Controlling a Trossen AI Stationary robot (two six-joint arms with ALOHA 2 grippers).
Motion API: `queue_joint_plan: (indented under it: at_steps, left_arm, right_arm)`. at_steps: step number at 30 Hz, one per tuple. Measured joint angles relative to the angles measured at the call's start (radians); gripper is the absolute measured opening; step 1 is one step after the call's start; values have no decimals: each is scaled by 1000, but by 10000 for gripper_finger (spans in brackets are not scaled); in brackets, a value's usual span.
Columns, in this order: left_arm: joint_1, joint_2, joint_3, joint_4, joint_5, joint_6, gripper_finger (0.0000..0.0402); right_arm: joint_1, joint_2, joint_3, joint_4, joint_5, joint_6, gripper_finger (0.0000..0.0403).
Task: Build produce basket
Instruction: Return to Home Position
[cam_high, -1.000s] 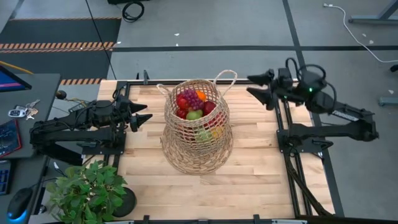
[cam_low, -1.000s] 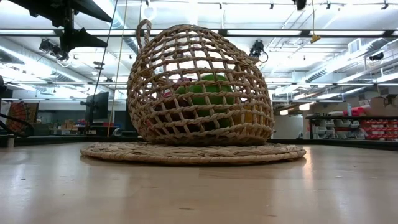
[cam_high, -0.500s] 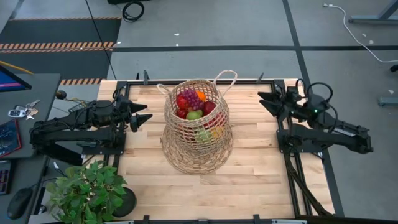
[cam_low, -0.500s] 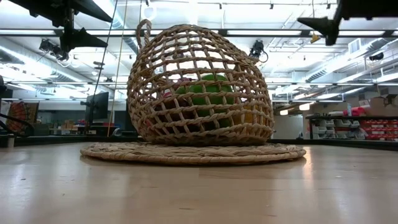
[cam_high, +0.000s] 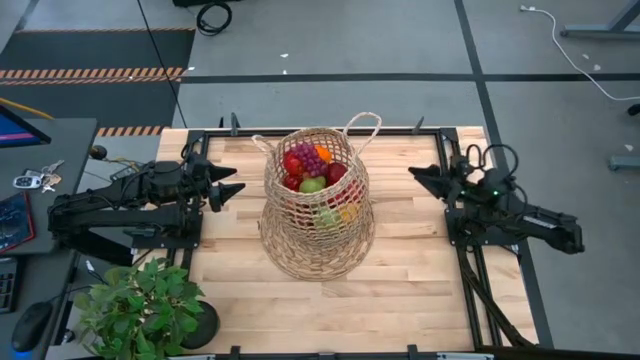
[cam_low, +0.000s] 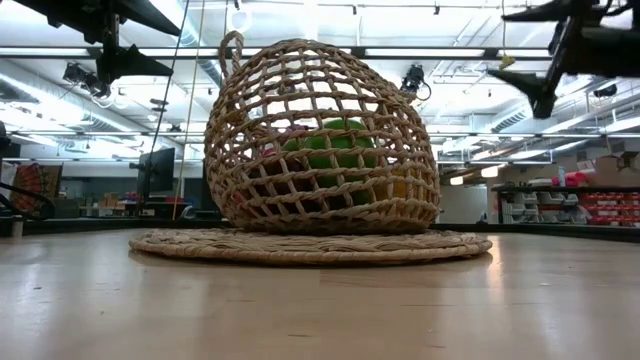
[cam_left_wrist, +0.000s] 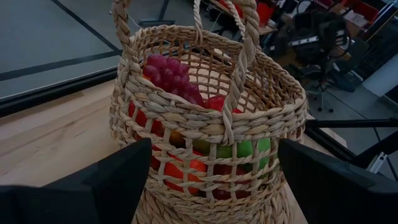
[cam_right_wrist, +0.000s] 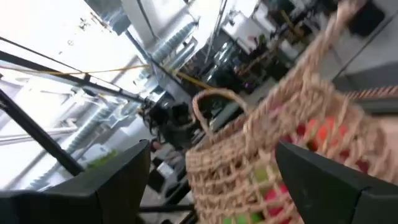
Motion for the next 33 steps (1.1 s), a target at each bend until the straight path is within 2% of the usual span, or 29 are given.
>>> queue_joint_plan:
  at_steps: [5,9,12,21,25,33]
  left_arm:
    - [0,-1,-37,28,0,0,357]
    - [0,-5,-152,97,0,0,357]
    - [0,-8,-251,119,0,0,357]
    - [0,-8,-494,119,0,0,357]
    - [-1,11,-491,156,1,0,357]
    - [-1,-11,-512,232,0,0,357]
  right_arm:
    - [0,2,-84,70,-29,85,348]
    - [0,2,-138,146,-37,103,348]
    - [0,4,-137,138,-50,81,348]
    - [0,5,-138,89,-61,-115,348]
    - [0,4,-138,75,-81,-154,348]
    - [0,10,-138,-73,-156,-494,348]
